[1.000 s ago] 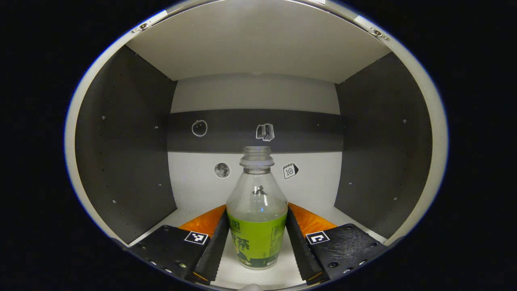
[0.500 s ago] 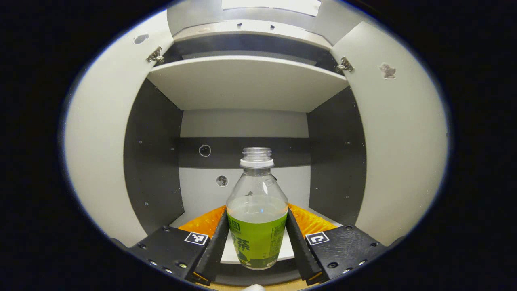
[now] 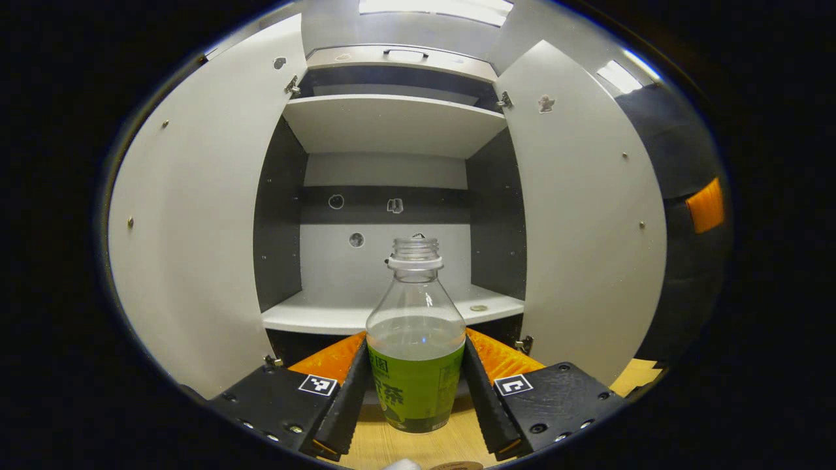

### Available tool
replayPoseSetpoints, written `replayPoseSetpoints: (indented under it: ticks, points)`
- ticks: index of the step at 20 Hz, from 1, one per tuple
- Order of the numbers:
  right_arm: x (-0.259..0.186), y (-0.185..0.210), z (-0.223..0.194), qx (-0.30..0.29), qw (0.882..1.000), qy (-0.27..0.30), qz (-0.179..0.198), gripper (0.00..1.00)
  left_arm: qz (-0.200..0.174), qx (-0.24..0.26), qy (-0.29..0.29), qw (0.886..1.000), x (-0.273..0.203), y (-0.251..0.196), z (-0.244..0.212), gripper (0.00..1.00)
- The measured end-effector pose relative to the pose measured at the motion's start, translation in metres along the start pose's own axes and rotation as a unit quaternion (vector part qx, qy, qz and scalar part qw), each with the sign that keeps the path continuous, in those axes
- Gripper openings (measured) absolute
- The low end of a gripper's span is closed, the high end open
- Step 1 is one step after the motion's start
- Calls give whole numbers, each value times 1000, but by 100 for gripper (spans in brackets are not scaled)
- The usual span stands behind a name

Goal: Grasp the bottle in the cabinet with the left hand and place it on the coaster, then close the right door with the right hand and the left door with the left hand.

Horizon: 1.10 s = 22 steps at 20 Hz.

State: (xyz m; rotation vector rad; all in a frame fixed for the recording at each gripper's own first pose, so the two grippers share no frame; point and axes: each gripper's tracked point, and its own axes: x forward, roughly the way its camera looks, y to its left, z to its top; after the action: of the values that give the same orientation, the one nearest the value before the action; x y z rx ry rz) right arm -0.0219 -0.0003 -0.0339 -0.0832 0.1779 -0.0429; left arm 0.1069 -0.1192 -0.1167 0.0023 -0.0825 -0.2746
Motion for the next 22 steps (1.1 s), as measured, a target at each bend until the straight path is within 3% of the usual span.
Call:
replayPoseSetpoints:
  ticks: [6, 10, 22]
  points:
    - [-3, -1, -18, -1, 1000, 29, 2, 83, -63, -42, 33, 997, -35, -35, -77, 73]
    - [0, -3, -32, -5, 999, 48, 1, 83, -92, -26, 35, 995, -51, -51, -113, 73]
    - [-5, 0, -47, -24, 997, 68, 9, 83, -121, -16, 63, 991, -68, -71, -205, 74]
